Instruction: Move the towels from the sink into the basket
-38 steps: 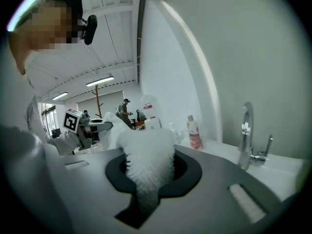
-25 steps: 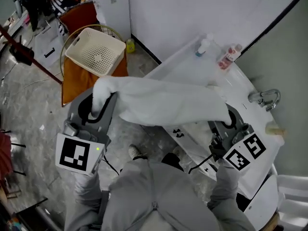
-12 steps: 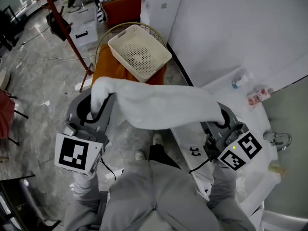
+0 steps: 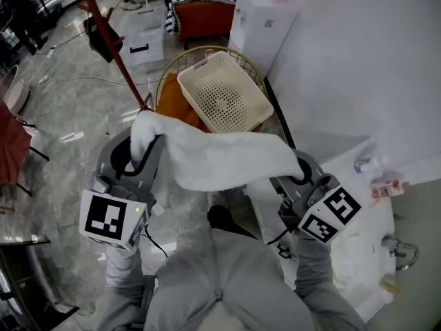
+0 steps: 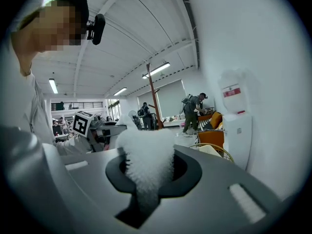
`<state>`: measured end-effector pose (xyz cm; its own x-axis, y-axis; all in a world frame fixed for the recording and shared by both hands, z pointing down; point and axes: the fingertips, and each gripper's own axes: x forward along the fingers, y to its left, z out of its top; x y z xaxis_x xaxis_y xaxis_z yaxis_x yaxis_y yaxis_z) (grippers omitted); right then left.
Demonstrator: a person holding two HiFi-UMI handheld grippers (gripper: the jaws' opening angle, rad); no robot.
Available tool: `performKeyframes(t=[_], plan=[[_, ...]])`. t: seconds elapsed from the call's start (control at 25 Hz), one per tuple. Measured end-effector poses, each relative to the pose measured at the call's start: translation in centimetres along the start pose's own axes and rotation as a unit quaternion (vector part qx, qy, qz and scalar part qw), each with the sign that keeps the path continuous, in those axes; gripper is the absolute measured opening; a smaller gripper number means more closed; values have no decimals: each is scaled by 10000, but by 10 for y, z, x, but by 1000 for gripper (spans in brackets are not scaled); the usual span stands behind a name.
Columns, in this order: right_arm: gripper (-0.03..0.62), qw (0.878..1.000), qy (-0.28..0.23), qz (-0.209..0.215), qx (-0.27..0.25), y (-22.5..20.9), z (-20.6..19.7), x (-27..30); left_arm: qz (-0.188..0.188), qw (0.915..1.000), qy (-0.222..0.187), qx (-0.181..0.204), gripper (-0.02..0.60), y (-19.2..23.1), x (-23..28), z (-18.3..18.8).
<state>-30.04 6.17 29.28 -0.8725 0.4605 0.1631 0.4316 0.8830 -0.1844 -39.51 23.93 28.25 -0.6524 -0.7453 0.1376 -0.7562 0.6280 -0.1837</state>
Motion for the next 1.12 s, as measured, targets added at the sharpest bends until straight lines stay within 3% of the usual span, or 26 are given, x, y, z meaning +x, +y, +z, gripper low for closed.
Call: performKeyframes(t=[0.28, 0.56, 0.88, 1.12], plan=[[43, 9998, -11, 104, 177, -67, 17, 58, -31, 9998, 112, -138, 163, 27, 100, 6], [43, 9991, -93, -205, 364, -127, 27, 98, -238, 9994, 180, -202, 163, 39, 187, 9], [43, 9958, 345, -501, 678, -164, -7, 133, -712, 9961, 451, -265, 163, 37, 268, -17], [44, 9869, 451, -848, 1299, -195, -48, 154, -1331, 9862, 859, -485, 164, 31, 324, -69]])
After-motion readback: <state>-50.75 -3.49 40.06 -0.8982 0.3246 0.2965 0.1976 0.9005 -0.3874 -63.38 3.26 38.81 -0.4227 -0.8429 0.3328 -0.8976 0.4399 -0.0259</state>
